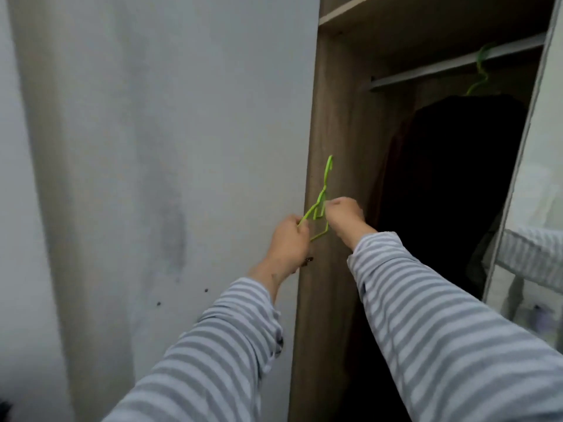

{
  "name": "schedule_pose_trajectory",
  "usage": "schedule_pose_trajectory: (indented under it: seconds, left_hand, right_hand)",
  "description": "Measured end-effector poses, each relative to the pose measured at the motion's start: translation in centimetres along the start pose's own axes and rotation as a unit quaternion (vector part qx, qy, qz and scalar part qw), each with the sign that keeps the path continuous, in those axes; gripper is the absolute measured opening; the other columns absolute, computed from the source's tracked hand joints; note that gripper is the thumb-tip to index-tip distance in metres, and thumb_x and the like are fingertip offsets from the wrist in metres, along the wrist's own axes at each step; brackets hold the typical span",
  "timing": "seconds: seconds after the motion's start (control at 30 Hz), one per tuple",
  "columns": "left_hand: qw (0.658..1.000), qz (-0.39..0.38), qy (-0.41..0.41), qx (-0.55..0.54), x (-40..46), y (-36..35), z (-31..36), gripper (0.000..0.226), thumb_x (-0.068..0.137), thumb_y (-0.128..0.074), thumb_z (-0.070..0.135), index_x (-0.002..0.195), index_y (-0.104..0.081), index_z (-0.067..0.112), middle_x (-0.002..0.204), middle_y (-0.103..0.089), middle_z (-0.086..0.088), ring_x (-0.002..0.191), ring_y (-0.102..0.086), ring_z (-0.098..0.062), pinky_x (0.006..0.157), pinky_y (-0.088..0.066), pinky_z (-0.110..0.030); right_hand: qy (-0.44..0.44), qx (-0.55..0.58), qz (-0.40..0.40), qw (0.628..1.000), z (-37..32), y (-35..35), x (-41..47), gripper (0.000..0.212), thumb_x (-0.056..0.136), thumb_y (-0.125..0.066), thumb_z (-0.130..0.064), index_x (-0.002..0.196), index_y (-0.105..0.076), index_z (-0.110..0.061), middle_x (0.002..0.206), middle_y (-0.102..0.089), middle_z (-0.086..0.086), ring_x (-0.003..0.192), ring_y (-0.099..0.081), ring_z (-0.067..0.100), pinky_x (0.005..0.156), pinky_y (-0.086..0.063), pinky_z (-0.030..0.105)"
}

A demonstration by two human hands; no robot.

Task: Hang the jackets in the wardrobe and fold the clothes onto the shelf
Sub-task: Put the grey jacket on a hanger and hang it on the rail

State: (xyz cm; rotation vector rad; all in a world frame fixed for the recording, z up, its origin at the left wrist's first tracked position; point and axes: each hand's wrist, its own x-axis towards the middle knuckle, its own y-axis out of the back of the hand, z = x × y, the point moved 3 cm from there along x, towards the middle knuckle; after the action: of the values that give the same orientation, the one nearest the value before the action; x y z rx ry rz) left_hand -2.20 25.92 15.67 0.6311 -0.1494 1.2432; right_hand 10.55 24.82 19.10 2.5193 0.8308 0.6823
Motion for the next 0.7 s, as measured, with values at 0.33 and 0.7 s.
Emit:
schedule_pose_trajectory:
  seconds: [0.33,0.7]
  left_hand:
    - [0.971,-0.113,0.14,-0.155,-12.0,9.3,-2.4,0.026,0.099,-0.04,0.002,0.075,-0.037,0.013,0.048,-0.036,0.001,0.032,-0.035,-0.004,0.035,-0.028,-0.013]
    - [0.977,-0.064,0.2,-0.031,-28.8,20.2,-5.6,0.022,0.1,-0.035,0.013,0.099,-0.057,0.011,0.079,-0.065,-0.006,0.064,-0.062,-0.012,0.059,-0.046,-0.02]
  right_hand:
    - [-0.103,0.105,-0.156,0.977,-2.7,-6.0,-10.7,0.014,0.093,-0.048,-0.011,0.104,-0.052,-0.003,0.081,-0.059,0.012,0.053,-0.059,0.022,0.059,-0.053,0.031]
    - [-0.074,0.068,-0.314,0.944,-5.0,-10.6,-32.0,0.013,0.096,-0.04,-0.001,0.097,-0.053,-0.001,0.068,-0.053,0.013,0.023,-0.051,0.013,0.034,-0.047,0.022]
